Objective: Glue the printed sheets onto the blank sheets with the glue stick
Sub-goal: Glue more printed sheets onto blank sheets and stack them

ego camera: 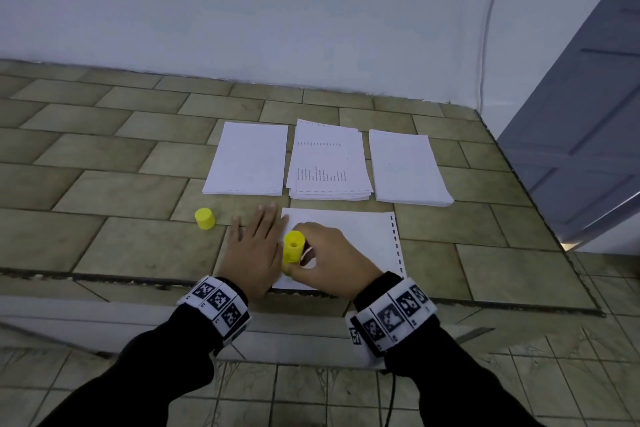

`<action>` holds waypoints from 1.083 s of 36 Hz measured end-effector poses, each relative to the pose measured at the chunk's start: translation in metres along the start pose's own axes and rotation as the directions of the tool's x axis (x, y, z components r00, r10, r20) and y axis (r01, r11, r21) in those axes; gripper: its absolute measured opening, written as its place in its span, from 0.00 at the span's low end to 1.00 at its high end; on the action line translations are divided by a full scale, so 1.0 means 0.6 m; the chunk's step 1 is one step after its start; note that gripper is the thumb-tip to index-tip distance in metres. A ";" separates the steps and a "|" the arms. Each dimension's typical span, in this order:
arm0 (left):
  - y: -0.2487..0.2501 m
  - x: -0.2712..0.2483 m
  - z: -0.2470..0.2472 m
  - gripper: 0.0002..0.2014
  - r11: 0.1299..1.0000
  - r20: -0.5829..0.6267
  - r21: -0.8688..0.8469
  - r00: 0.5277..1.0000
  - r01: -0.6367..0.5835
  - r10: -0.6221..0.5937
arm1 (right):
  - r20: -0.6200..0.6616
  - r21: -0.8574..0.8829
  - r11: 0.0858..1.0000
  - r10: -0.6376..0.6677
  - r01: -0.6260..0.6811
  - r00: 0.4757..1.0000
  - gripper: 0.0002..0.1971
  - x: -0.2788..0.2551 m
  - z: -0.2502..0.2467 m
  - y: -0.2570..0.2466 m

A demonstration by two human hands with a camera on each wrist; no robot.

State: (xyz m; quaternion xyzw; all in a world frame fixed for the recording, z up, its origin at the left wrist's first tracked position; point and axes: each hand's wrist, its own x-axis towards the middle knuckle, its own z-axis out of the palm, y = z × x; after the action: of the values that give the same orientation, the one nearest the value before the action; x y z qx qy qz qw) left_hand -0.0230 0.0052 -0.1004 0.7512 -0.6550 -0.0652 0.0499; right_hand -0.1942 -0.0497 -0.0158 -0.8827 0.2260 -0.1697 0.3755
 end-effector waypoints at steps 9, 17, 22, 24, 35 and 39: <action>0.008 0.000 -0.008 0.40 0.999 -0.007 0.012 0.999 0.032 -0.032 | 0.013 -0.031 0.998 0.062 -0.061 0.998 0.08 -0.019 -0.025 0.021; 0.007 -0.004 -0.001 0.34 0.999 -0.065 -0.027 0.997 0.031 -0.033 | -0.096 0.020 0.995 0.100 -0.098 0.990 0.04 -0.096 -0.109 0.079; 0.007 -0.004 -0.002 0.35 1.000 -0.066 -0.013 0.997 0.027 -0.028 | -0.142 0.047 0.970 0.245 -0.240 0.959 0.07 -0.128 -0.146 0.101; 0.006 -0.003 -0.001 0.35 1.000 -0.059 -0.005 0.998 0.026 -0.026 | -0.165 0.040 0.957 0.290 -0.287 0.943 0.08 -0.136 -0.154 0.107; 0.006 -0.002 0.002 0.37 1.000 -0.064 -0.020 0.998 0.021 -0.022 | -0.100 0.090 0.985 0.156 -0.147 0.983 0.14 -0.082 -0.114 0.064; 0.012 -0.001 -0.004 0.39 1.000 -0.048 -0.011 0.998 0.028 -0.028 | -0.017 0.104 0.993 0.051 -0.049 0.999 0.09 -0.037 -0.062 0.032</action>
State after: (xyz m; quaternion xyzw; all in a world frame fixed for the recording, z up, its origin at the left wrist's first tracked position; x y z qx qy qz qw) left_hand -0.0298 0.0046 -0.0971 0.7613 -0.6427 -0.0512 0.0687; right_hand -0.2354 -0.0719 -0.0082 -0.8544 0.2427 -0.1803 0.4226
